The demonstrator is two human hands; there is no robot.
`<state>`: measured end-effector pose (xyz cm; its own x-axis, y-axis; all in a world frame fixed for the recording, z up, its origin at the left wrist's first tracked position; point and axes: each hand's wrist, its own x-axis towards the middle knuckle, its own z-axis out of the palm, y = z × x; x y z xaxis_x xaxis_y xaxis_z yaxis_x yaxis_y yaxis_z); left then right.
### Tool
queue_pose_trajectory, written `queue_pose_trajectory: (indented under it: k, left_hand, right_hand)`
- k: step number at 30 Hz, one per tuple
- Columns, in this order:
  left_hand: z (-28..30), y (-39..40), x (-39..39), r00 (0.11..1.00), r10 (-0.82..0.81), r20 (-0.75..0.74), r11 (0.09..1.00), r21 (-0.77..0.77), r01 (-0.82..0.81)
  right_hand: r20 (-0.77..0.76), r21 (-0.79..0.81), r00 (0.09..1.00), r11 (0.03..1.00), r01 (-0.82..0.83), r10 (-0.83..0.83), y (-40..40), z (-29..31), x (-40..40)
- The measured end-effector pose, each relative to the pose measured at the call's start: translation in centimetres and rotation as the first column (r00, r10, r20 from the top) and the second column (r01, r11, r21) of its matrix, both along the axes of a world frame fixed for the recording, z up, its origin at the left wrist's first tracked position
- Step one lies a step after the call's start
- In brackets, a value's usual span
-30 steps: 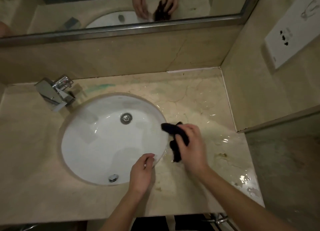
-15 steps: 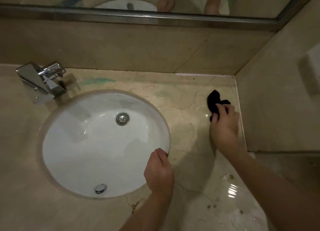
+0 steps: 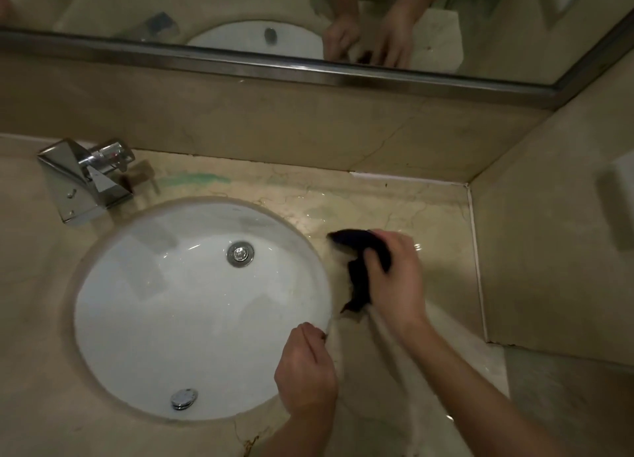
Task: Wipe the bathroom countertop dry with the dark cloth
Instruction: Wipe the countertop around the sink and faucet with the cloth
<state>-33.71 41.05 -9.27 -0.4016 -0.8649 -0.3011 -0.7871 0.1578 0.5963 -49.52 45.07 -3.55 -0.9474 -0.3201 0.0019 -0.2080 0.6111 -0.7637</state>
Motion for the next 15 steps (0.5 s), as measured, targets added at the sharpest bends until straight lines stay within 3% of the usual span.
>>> queue_pose_trajectory:
  k: [4,7,11,15]
  left_hand:
    - [0.1,-0.4,-0.4,0.994,-0.003,0.113,0.993,0.118,-0.01]
    - [0.4,-0.4,-0.5,0.99,-0.007,0.138,0.991,0.134,-0.012]
    - [-0.1,-0.5,-0.6,0.992,-0.01,0.125,0.996,0.094,-0.002]
    - [-0.3,-0.5,-0.6,0.991,-0.042,0.13,0.996,0.08,0.031]
  right_hand:
    - [-0.062,0.136,0.969,0.959,0.247,-0.241,4.5,-1.0,-8.9]
    - [-0.14,0.266,0.947,0.911,0.316,-0.288,5.4,-3.6,-11.9]
    - [-0.214,0.264,0.959,0.935,0.238,-0.184,0.7,-5.9,-11.2]
    - [-0.126,0.247,0.989,0.968,-0.04,0.073,-6.4,-5.6,-7.6]
